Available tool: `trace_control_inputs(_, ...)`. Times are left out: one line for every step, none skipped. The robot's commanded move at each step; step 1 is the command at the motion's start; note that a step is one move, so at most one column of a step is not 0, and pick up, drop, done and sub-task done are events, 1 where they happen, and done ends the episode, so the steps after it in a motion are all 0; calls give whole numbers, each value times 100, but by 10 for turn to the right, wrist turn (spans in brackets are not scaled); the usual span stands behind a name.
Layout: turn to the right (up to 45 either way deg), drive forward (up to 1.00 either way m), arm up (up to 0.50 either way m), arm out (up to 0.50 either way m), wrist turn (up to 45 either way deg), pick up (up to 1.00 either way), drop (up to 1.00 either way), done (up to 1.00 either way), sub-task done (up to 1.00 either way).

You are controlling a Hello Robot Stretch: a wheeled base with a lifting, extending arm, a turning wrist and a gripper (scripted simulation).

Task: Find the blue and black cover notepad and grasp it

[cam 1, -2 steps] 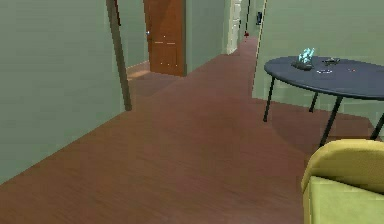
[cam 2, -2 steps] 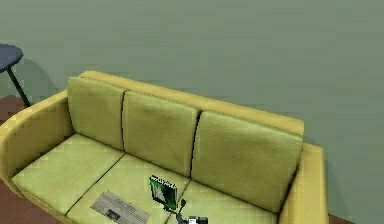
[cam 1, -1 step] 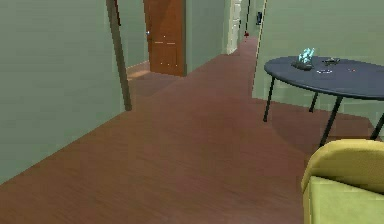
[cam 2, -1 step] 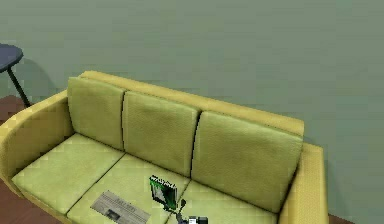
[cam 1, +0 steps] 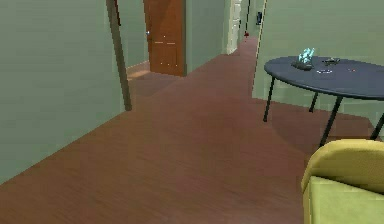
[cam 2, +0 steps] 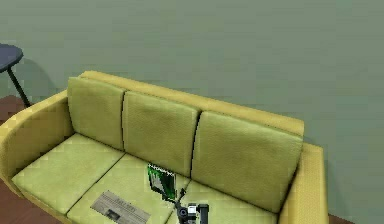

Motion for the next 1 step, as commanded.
trace_control_inputs(0, 0, 0, 0, 0, 0, 0, 100, 0)
